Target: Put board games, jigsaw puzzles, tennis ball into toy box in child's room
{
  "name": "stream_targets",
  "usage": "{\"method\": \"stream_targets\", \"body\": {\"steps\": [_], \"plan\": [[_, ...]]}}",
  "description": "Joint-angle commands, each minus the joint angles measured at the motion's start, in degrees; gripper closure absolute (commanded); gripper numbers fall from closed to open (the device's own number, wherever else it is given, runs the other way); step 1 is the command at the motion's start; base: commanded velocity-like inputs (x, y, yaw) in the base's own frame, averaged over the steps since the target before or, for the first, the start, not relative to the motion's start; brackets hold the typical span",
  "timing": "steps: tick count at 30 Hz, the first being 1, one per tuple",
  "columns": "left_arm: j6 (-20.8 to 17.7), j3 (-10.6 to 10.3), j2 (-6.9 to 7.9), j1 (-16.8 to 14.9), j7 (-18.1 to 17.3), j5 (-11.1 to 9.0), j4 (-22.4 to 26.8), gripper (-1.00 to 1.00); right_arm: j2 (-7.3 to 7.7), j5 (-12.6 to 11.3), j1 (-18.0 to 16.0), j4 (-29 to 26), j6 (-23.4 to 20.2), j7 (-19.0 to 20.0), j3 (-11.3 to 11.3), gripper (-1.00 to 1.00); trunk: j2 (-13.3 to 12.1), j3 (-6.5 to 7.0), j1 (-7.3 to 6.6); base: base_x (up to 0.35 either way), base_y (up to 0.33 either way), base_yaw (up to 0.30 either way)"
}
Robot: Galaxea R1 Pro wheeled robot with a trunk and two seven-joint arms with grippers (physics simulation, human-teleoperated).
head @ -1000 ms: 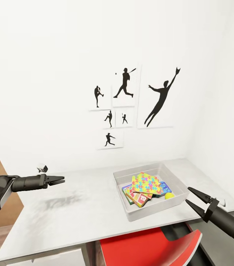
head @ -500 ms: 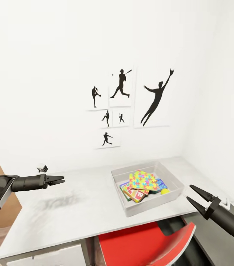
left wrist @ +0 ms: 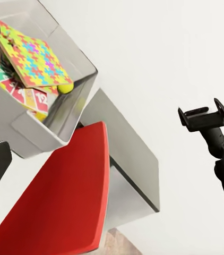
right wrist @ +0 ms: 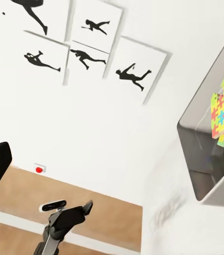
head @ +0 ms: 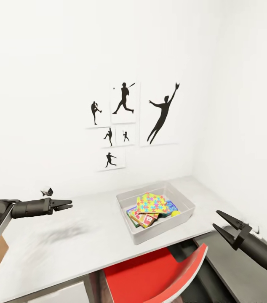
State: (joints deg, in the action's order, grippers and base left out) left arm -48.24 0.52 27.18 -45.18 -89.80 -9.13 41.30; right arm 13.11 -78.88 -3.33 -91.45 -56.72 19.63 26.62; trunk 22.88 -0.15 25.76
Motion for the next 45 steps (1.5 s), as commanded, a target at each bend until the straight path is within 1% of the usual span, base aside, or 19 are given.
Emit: {"method": "stream_targets", "body": {"steps": [1,10,13,21,31,40,45], "plan": [[-0.61,-0.01,0.04,0.01,-0.2,-0.01,0.01,-1.0,-0.01,0.49,-0.05,0.04,-0.24,0.49,0.04,-1.0,0.04,0.05,0.02,-0.001,0.001,-0.21],[-1.09,0.06,0.17,0.01,-0.2,-0.02,0.01,-1.0,-0.02,0.5,-0.06,0.04,-0.23,0.48,0.1,-1.0,0.04,0.66,0.02,-0.002,0.0,-0.21],[-1.13,-0.02,0.16,0.01,-0.2,-0.02,0.01,-1.0,-0.01,0.49,-0.06,0.04,-0.23,0.49,0.1,-1.0,0.04,0.87,0.02,-0.15,0.0,-0.21],[-1.15,-0.02,0.19,0.01,-0.2,-0.02,0.01,-1.0,0.03,0.51,-0.05,0.04,-0.23,0.49,0.17,-1.0,0.04,1.16,0.02,-0.292,0.0,-0.15],[-1.15,0.01,0.33,0.01,-0.2,-0.02,0.01,-1.0,-0.02,0.59,-0.04,0.26,-0.23,0.5,0.15,-1.0,0.04,0.78,0.02,-0.326,0.007,-0.223],[-1.15,0.01,0.42,0.01,-0.2,-0.02,0.01,-1.0,-0.02,0.63,-0.04,0.3,-0.16,0.44,0.12,-1.0,0.04,0.4,0.02,-0.327,0.091,-0.249],[-1.15,0.01,0.9,0.01,-0.2,-0.08,0.01,-1.0,-0.02,0.66,-0.07,0.3,-0.15,0.45,0.04,-1.0,0.04,0.26,0.02,-0.322,0.117,-0.265]]}}
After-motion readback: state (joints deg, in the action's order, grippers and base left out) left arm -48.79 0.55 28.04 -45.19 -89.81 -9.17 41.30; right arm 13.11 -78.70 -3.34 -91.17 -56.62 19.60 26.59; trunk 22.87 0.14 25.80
